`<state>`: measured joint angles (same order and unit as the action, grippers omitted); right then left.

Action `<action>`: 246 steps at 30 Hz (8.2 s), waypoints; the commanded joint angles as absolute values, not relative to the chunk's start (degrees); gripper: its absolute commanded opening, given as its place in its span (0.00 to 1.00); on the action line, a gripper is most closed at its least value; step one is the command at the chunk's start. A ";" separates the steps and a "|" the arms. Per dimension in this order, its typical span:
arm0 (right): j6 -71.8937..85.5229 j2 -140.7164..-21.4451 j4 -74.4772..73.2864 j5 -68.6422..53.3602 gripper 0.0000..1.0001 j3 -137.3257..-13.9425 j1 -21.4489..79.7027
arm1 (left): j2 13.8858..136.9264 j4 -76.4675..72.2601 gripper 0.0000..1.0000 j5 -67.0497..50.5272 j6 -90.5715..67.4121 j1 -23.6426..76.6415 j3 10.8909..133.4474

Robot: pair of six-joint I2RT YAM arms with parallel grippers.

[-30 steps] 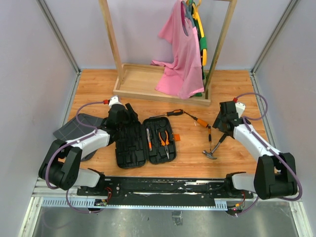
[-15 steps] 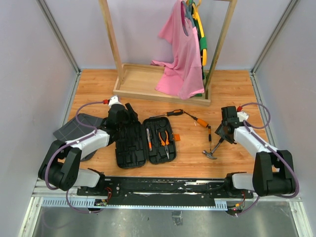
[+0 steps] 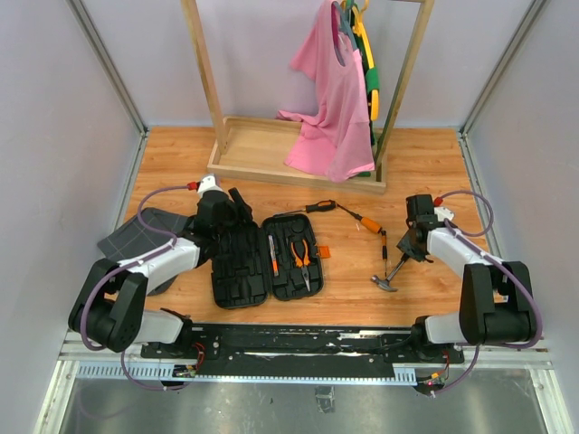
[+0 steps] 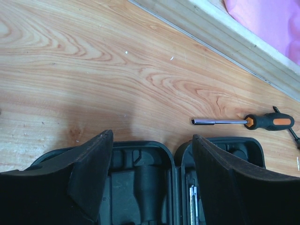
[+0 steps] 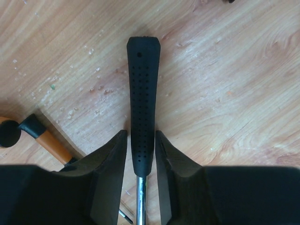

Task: Sort the tools into containers
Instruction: Pick up the hammer at the center of the board, then place the hammer in the storage box.

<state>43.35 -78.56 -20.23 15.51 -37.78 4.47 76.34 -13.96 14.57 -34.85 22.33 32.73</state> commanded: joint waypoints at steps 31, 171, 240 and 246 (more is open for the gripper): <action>28.47 -41.19 -10.30 -3.99 0.01 -21.59 1.04 | 71.63 -22.36 0.72 6.41 -31.88 22.68 30.43; 29.06 -90.99 -11.66 7.49 0.17 -60.28 57.13 | 73.64 -23.03 0.71 6.74 -30.90 23.55 30.81; 33.38 -104.57 -25.12 4.04 0.01 -63.00 61.78 | 80.74 -20.75 0.64 3.69 -29.36 25.32 35.34; 31.03 -96.69 -18.47 6.80 0.08 -63.01 61.70 | 80.86 -20.75 0.64 3.78 -29.44 25.32 35.34</action>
<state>32.71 -99.92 -19.38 4.67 -64.60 60.82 80.23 -20.43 3.14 -29.80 24.99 33.76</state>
